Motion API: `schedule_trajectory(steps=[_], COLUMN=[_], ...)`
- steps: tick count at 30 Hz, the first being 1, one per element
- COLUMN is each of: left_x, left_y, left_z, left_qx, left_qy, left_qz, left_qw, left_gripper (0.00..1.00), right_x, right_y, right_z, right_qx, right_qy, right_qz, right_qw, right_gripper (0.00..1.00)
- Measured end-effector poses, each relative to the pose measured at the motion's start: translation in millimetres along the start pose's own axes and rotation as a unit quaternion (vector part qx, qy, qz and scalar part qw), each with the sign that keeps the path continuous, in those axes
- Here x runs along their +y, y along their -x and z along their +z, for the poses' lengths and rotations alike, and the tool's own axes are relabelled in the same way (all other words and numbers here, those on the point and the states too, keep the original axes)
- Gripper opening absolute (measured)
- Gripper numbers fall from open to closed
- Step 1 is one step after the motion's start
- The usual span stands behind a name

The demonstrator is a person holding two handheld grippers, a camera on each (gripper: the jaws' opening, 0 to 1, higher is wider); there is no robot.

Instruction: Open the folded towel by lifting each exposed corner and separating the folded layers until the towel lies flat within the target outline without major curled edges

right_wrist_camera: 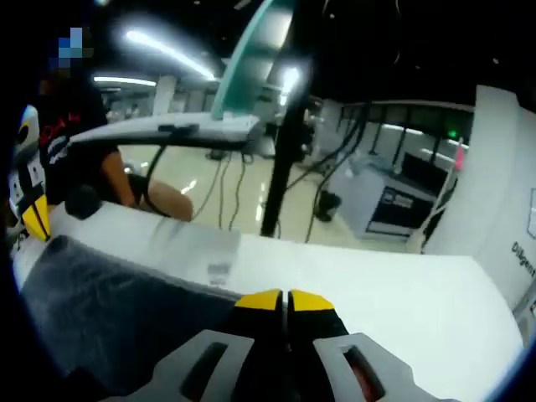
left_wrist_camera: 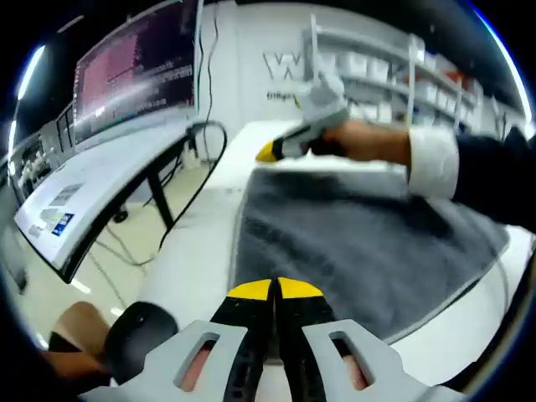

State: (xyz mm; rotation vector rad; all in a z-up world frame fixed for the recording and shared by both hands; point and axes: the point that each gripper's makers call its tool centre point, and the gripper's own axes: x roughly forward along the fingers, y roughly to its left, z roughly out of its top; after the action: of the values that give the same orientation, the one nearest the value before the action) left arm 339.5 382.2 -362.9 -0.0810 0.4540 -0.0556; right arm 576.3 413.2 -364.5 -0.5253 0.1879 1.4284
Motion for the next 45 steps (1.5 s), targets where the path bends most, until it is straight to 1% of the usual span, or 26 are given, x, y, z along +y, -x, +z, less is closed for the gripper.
schedule_trajectory(steps=[2,3,4,6,8,10,11,12,13,14,15,16,17,18,20,21,22,24,25,27,28,33,36,40,42,45], left_x=[-13.0,-18.0,-19.9,-21.6,-23.9,-26.2,-27.6,-29.1,-32.4,-36.5,-38.1,-40.9,-44.0,-47.2,-52.3,-55.0,-58.0,-60.0,-61.1,-63.4,-65.2,-72.1,-77.6,-87.2,-93.0,-99.8], left_y=[2,4,6,10,12,15,16,18,20,23,25,25,26,25,25,26,24,23,22,20,18,14,8,2,1,-1], left_z=[9.5,13.7,17.7,22.0,27.5,33.1,34.4,36.7,41.9,45.6,48.6,50.4,52.8,55.6,57.5,59.1,60.4,62.0,63.0,64.5,64.9,67.5,70.5,75.9,79.0,81.7], left_qx=[-0.021,-0.031,-0.04,-0.051,-0.067,-0.083,-0.087,-0.096,-0.114,-0.128,-0.137,-0.141,-0.146,-0.152,-0.155,-0.16,-0.162,-0.164,-0.165,-0.166,-0.164,-0.166,-0.167,-0.173,-0.177,-0.178], left_qy=[0.043,0.053,0.059,0.056,0.052,0.048,0.048,0.043,0.035,0.031,0.034,0.037,0.043,0.05,0.051,0.048,0.04,0.036,0.035,0.032,0.029,0.024,0.022,0.018,0.017,0.011], left_qz=[-0.042,-0.057,-0.064,-0.067,-0.068,-0.069,-0.071,-0.075,-0.08,-0.082,-0.08,-0.084,-0.09,-0.102,-0.11,-0.11,-0.109,-0.108,-0.108,-0.109,-0.111,-0.12,-0.128,-0.141,-0.147,-0.155], left_qw=[0.998,0.9965,0.9954,0.9949,0.994,0.993,0.9926,0.9917,0.9896,0.9879,0.9867,0.9858,0.9842,0.9819,0.9804,0.9798,0.98,0.9799,0.9796,0.9795,0.9797,0.9785,0.9775,0.9747,0.973,0.9716], left_gripper=[0.07,0.1,0.13,0.15,0.22,0.3,0.31,0.3,0.31,0.35,0.41,0.49,0.53,0.56,0.58,0.59,0.61,0.66,0.69,0.69,0.7,0.74,0.77,0.83,0.86,0.9], right_x=[-6,0,1,-2,-6,-7,-11,-12,-10,-11,-13,-14,-13,-11,-8,-4,-3,1,-2,-1,0,8,13,27,34,51], right_y=[11,22,29,45,57,75,81,90,98,105,115,122,130,139,154,167,173,190,195,211,224,277,305,351,377,418], right_z=[13.6,13.1,15.2,19.5,22.3,22.3,23.3,23.1,19.9,18.4,16.1,14.7,13.4,11.6,10.2,6.4,4.4,-2.7,-5.4,-13.7,-19.7,-44.8,-54.2,-70.9,-78.8,-95.2], right_qx=[-0.021,-0.021,-0.022,-0.027,-0.034,-0.04,-0.043,-0.046,-0.047,-0.047,-0.045,-0.045,-0.044,-0.044,-0.052,-0.055,-0.056,-0.054,-0.05,-0.042,-0.042,-0.038,-0.047,-0.046,-0.05,-0.06], right_qy=[0.009,0.009,0.009,0.006,0.005,-0.002,-0.004,-0.008,-0.011,-0.012,-0.017,-0.023,-0.03,-0.035,-0.037,-0.042,-0.045,-0.049,-0.046,-0.036,-0.036,-0.055,-0.074,-0.081,-0.085,-0.107], right_qz=[-0.007,-0.007,-0.006,-0.013,-0.021,-0.033,-0.034,-0.033,-0.035,-0.04,-0.049,-0.051,-0.052,-0.055,-0.059,-0.061,-0.063,-0.066,-0.073,-0.085,-0.094,-0.13,-0.15,-0.183,-0.207,-0.238], right_qw=[0.9997,0.9997,0.9997,0.9995,0.9992,0.9986,0.9985,0.9984,0.9983,0.998,0.9976,0.9974,0.9972,0.9969,0.9962,0.9958,0.9954,0.9952,0.9951,0.9949,0.994,0.9893,0.9847,0.9788,0.9734,0.9634], right_gripper=[0.12,0.16,0.21,0.27,0.33,0.43,0.44,0.42,0.4,0.42,0.48,0.56,0.59,0.6,0.58,0.57,0.59,0.65,0.67,0.7,0.71,0.8,0.84,0.9,0.93,0.94])
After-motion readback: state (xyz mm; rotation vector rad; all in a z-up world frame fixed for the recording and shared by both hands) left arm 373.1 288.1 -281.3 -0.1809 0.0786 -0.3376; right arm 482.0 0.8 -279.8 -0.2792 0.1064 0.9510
